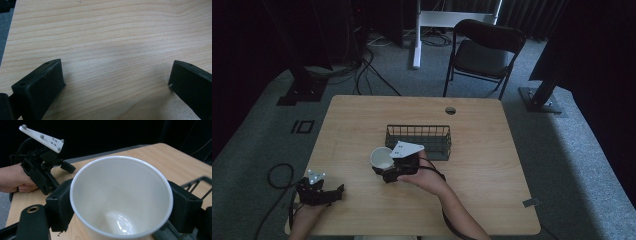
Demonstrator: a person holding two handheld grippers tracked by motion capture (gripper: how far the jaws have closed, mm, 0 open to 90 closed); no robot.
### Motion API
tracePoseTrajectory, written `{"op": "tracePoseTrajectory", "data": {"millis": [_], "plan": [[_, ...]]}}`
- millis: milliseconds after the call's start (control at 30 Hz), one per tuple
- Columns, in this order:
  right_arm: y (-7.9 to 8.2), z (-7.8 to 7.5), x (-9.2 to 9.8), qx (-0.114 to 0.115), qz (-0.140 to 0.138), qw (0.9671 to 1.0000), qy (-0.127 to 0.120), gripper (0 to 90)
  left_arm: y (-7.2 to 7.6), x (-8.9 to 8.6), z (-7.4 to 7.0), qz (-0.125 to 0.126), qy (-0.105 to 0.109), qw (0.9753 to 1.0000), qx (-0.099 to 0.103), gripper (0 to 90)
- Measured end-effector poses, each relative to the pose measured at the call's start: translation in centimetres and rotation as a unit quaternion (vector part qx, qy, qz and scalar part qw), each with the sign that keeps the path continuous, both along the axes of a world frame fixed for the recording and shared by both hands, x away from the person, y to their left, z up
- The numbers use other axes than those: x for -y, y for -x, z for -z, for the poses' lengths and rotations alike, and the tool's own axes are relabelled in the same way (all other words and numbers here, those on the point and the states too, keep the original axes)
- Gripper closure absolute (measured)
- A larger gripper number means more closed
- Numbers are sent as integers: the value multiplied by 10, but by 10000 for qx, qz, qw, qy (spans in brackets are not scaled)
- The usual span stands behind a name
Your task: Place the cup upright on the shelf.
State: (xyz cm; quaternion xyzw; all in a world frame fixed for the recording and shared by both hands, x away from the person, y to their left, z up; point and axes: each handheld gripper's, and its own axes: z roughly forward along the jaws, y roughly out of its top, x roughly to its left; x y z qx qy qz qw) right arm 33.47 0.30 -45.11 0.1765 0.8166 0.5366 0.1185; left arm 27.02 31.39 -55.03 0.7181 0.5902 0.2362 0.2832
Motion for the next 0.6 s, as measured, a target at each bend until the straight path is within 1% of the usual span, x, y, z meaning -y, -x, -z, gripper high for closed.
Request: {"op": "tracePoseTrajectory", "data": {"millis": [100, 167, 267, 300, 433, 600], "plan": [[-3, -7, 0, 47, 79, 9999, -52, 198, 0, 0, 0, 0, -2, 10000, -1, 1], [-5, -12, 1, 35, 123, 9999, -98, 198, 0, 0, 0, 1, -1, 10000, 1, 1], [-9, -17, 3, 96, 221, 9996, -141, 199, 0, 0, 0, 0, -1, 10000, 1, 1], [-10, -19, 3, 90, 286, 9994, -193, 199, 0, 0, 0, 0, -2, 10000, 0, 1], [-15, -28, 8, 146, 364, 9990, -208, 198, 0, 0, 0, -2, 0, 10000, 6, 1], [-21, -41, 18, 266, 610, 9973, -297, 199, 0, 0, 0, -1, 0, 10000, 4, 1]]}}
